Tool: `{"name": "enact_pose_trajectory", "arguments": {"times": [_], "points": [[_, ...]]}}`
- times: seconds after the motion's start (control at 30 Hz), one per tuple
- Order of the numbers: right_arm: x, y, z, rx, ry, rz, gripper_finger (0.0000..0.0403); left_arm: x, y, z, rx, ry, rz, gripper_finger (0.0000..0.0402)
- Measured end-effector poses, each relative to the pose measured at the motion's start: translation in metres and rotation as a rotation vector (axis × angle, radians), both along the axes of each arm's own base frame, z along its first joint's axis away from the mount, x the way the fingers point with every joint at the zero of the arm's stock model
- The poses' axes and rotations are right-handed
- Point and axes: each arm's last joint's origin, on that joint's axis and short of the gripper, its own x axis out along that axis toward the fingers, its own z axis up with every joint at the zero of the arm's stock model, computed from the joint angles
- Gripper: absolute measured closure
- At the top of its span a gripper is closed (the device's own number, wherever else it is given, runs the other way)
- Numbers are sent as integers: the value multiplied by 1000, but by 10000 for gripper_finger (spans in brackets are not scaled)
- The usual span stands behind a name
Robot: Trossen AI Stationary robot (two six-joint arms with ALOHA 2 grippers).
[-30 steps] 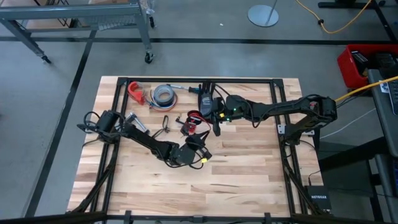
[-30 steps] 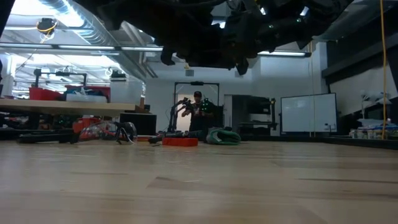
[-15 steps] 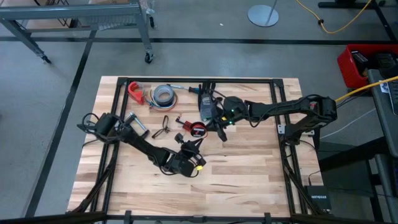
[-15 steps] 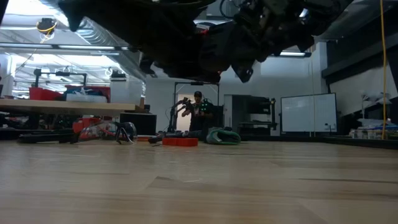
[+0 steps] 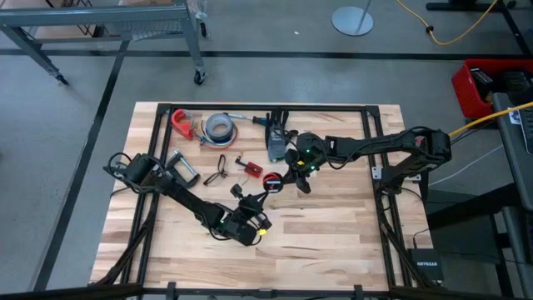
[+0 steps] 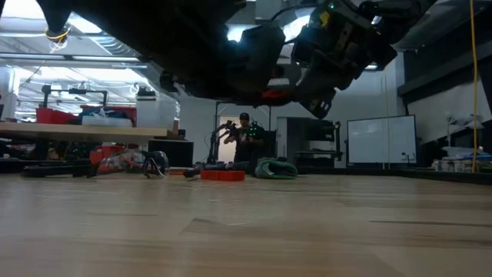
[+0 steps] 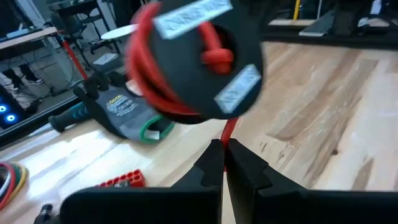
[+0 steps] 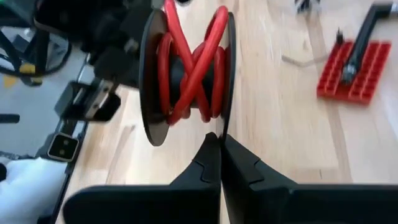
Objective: Coil cords
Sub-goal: Coil the orange wire into the black spool
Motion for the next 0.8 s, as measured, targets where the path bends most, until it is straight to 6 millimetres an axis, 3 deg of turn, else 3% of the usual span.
{"name": "enact_pose_trajectory", "arguments": {"times": [0.37,0.8], "points": [[-10,2,-11,9,153,17,402,-9,-2,-6,-29,27,13,401],[-18,4,-17,26,237,50,402,-18,11,21,-9,63,39,400]]}}
